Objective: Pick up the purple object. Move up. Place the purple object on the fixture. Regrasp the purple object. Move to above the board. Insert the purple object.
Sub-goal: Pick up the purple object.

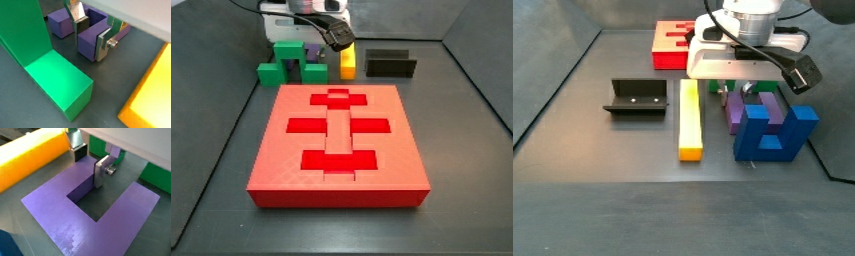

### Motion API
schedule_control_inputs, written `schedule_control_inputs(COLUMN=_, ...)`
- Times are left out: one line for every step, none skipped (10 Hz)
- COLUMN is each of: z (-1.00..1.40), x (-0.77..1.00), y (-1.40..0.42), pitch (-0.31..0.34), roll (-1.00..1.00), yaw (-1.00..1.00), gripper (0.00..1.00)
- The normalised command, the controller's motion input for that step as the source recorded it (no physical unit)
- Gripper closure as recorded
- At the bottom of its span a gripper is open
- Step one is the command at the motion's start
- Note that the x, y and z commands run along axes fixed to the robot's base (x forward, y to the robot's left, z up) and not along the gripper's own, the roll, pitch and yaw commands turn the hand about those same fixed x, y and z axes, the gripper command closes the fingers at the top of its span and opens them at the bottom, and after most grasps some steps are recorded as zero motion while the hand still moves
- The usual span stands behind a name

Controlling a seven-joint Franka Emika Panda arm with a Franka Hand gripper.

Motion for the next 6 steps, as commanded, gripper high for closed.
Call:
schedule_control_inputs(z=0.00, x=0.00, y=0.00, pitch=0.000, roll=0.00, yaw=0.00, gripper=1.00)
schedule_control_inputs(z=0.00, x=0.00, y=0.00, pitch=0.000, roll=0.00, yaw=0.00, gripper=1.00)
schedule_control_inputs(z=0.00, x=0.00, y=0.00, pitch=0.000, roll=0.00, yaw=0.00, gripper=1.00)
schedule_control_inputs(z=0.00, x=0.00, y=0.00, pitch=0.000, roll=0.00, yaw=0.00, gripper=1.00)
schedule_control_inputs(z=0.00, x=0.00, y=0.00, pitch=0.000, roll=0.00, yaw=0.00, gripper=1.00)
schedule_control_inputs(z=0.00, x=0.00, y=0.00, pitch=0.000, roll=0.00, yaw=0.00, gripper=1.00)
